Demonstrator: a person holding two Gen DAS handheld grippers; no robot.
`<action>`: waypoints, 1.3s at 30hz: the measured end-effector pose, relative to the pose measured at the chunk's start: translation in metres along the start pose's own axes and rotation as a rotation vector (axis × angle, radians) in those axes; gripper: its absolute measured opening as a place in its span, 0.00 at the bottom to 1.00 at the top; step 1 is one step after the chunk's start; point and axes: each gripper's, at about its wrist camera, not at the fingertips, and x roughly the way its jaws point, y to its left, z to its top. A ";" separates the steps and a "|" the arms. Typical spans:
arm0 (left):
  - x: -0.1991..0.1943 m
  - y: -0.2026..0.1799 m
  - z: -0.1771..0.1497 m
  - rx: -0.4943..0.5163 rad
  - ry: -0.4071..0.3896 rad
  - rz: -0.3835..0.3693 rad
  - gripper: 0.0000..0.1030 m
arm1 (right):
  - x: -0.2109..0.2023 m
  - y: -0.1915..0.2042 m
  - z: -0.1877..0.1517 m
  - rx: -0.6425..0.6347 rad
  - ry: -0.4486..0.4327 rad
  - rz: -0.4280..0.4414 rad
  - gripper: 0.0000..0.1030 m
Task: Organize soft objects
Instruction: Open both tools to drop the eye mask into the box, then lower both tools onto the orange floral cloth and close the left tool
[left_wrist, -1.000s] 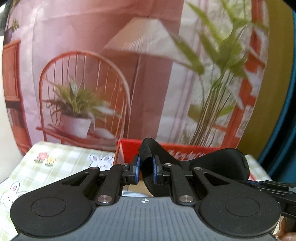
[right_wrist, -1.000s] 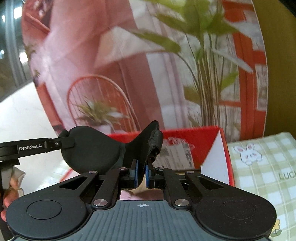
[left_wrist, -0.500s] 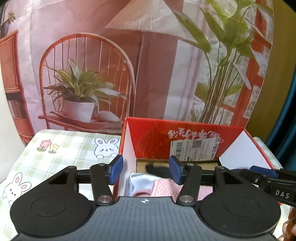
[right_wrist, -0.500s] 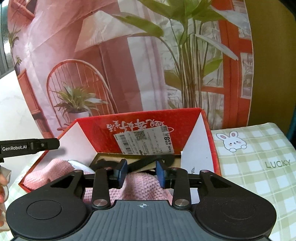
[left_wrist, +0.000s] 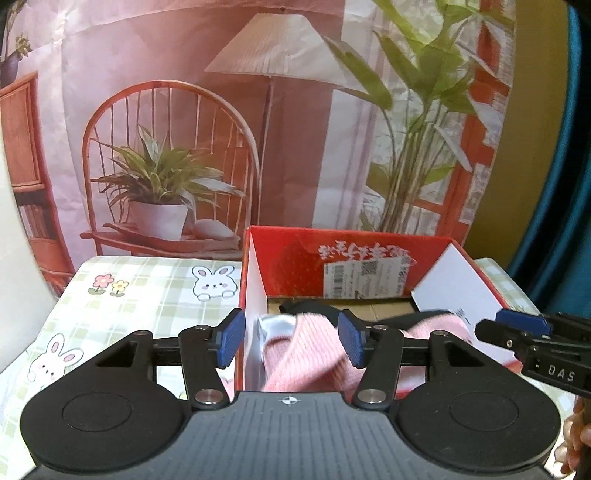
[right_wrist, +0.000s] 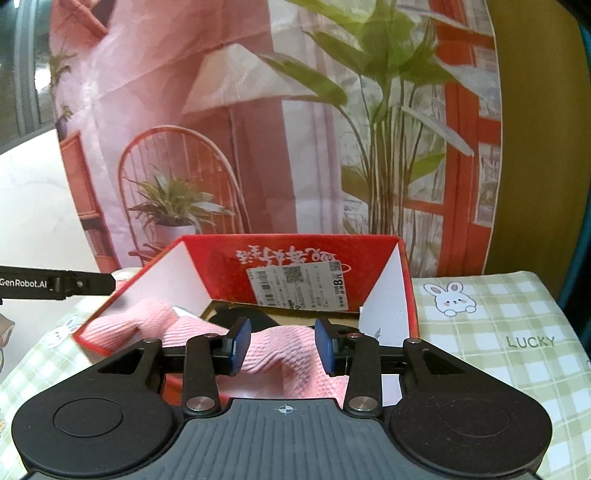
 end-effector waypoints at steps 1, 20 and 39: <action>-0.005 -0.001 -0.003 0.001 0.002 -0.004 0.57 | -0.005 0.002 0.000 -0.002 -0.003 0.003 0.37; -0.077 0.005 -0.065 0.093 -0.020 0.008 0.95 | -0.090 0.035 -0.043 -0.010 -0.138 -0.008 1.00; -0.062 0.018 -0.131 -0.026 0.083 -0.023 0.88 | -0.088 0.057 -0.120 -0.045 0.100 0.092 0.96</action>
